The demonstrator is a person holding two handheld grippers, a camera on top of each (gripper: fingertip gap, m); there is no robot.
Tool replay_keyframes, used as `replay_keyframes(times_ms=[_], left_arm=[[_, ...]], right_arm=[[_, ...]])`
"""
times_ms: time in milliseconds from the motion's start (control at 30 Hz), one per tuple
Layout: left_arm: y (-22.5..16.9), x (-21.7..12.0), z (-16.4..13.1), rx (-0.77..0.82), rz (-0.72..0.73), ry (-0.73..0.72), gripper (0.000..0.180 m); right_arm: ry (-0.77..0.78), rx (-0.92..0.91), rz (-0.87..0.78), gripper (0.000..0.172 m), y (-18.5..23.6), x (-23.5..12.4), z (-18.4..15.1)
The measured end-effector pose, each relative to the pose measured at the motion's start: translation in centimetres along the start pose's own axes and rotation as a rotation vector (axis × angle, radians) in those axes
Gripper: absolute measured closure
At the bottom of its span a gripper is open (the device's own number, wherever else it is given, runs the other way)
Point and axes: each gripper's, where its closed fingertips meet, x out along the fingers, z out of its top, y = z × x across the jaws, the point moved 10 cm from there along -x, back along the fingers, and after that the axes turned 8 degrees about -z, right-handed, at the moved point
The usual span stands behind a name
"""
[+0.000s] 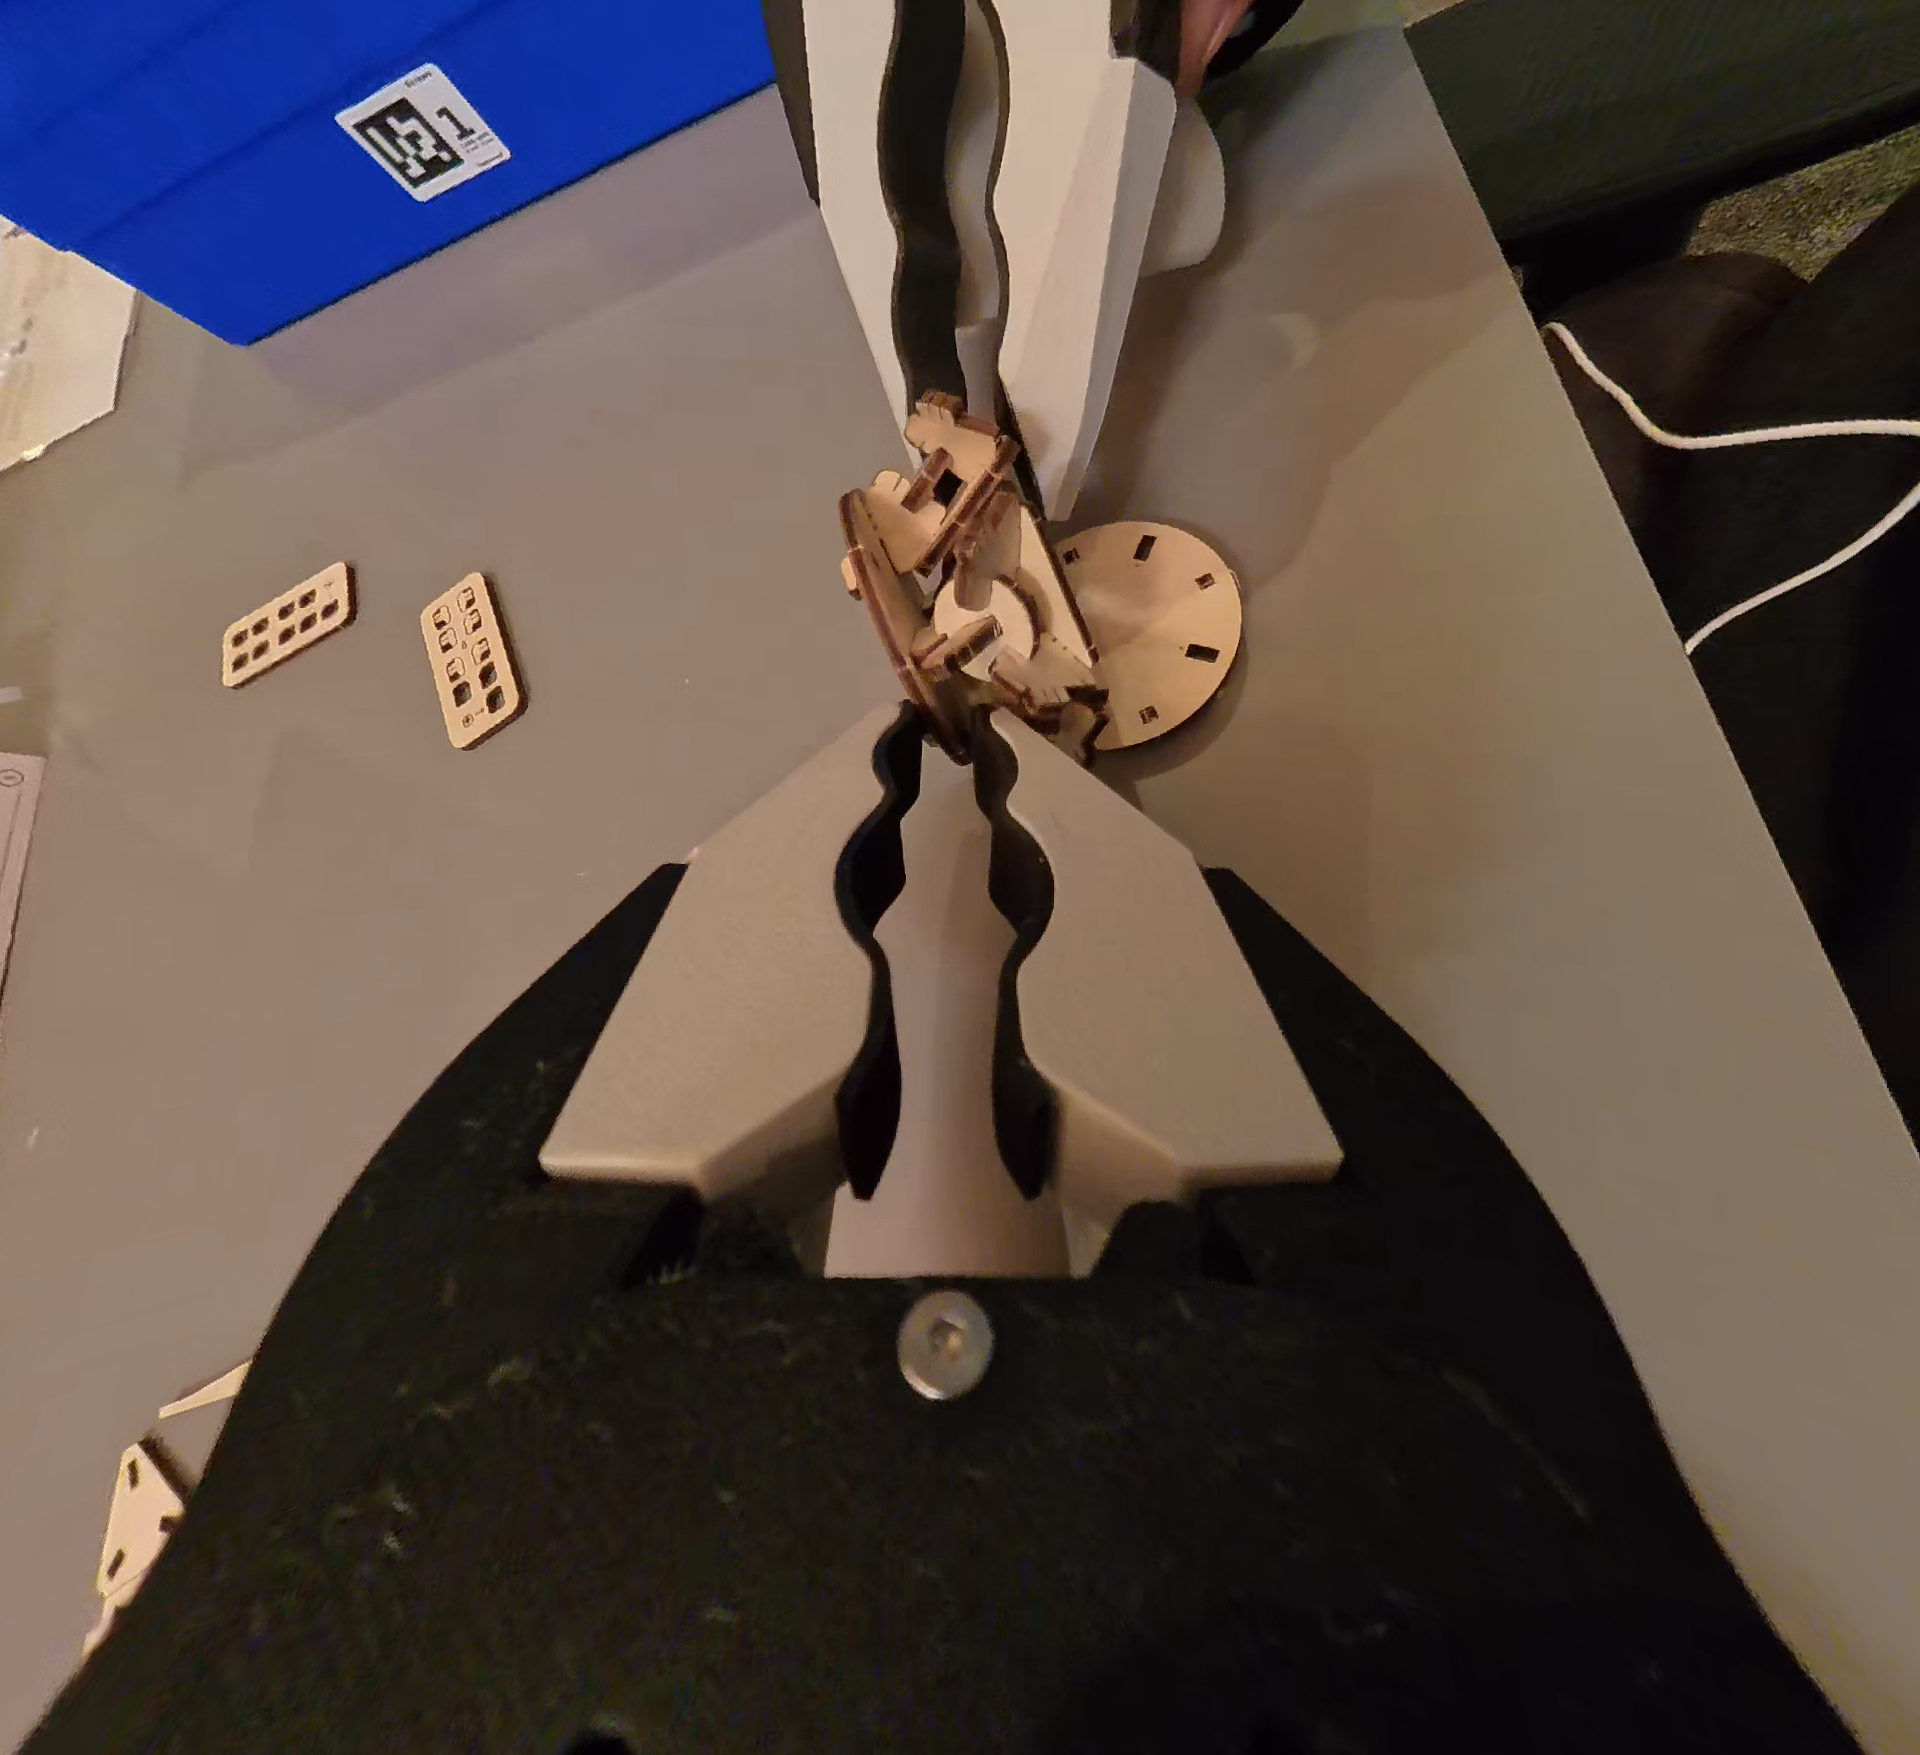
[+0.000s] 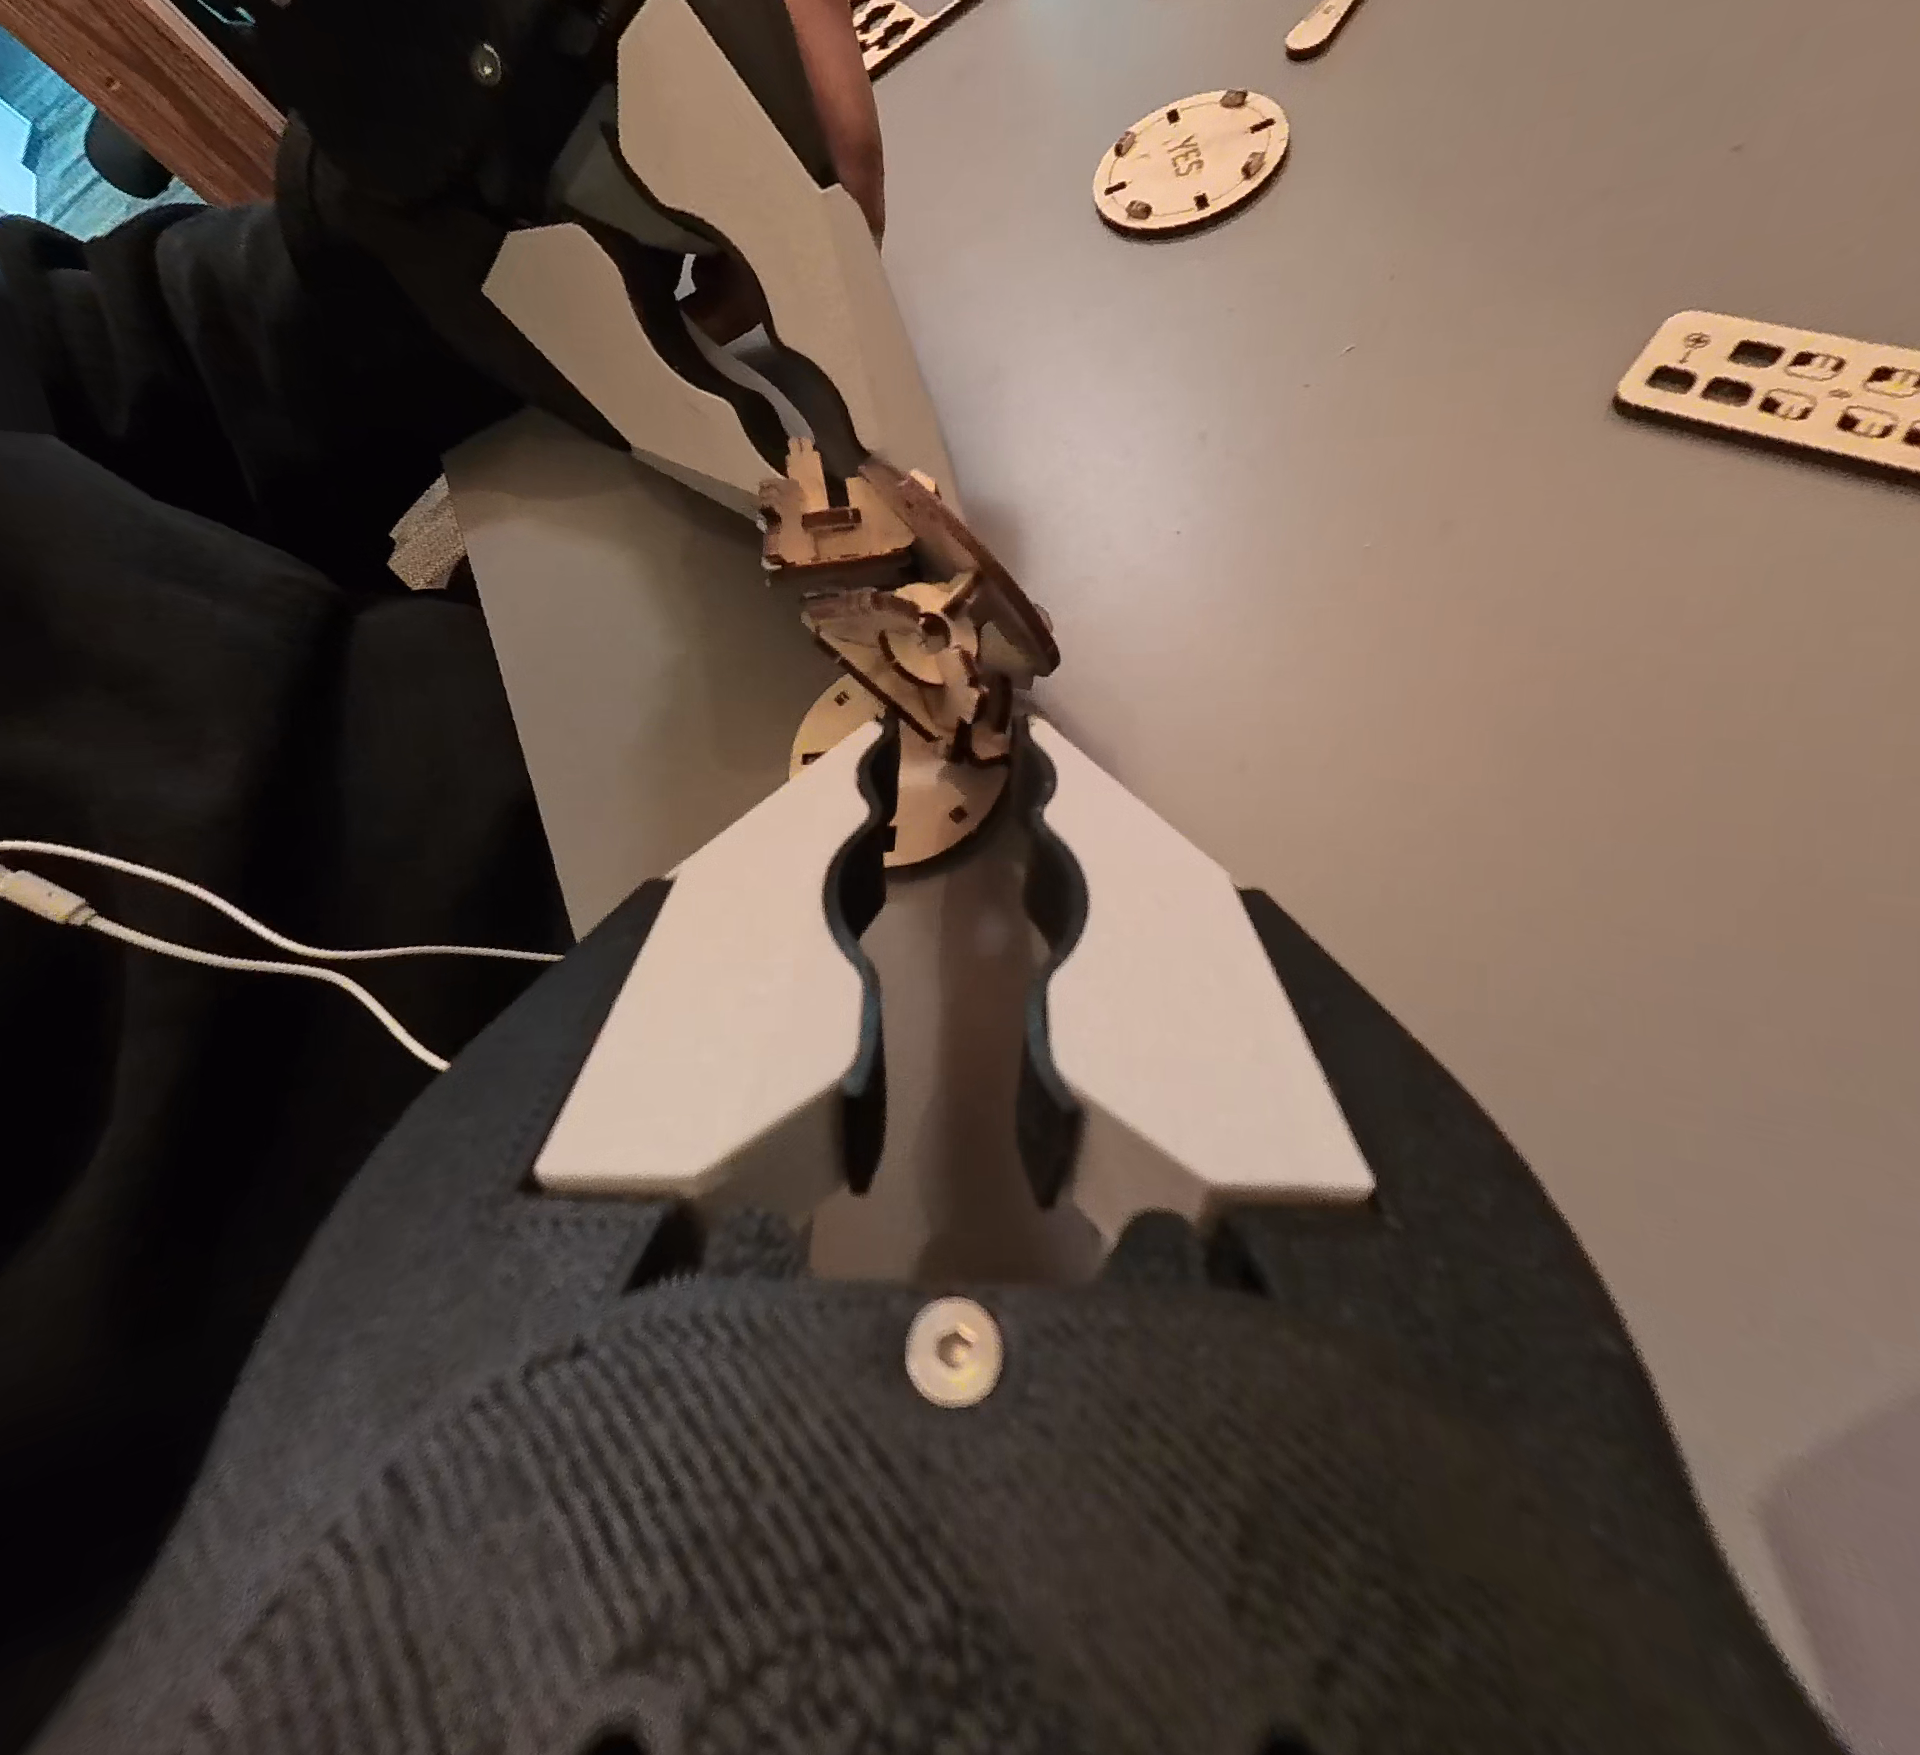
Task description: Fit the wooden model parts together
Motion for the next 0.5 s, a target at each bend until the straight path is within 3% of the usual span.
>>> replay_keyframes(times_ms=[333, 500], left_arm=[[-0.11, 0.02, -0.03, 0.0, -0.006, 0.003, 0.175], [-0.15, 0.11, -0.08, -0.002, -0.005, 0.013, 0.175]], right_arm=[[-0.006, 0.086, -0.044, 0.144, -0.03, -0.27, -0.22], [0.038, 0.231, -0.081, 0.142, 0.23, -0.41, -0.37]])
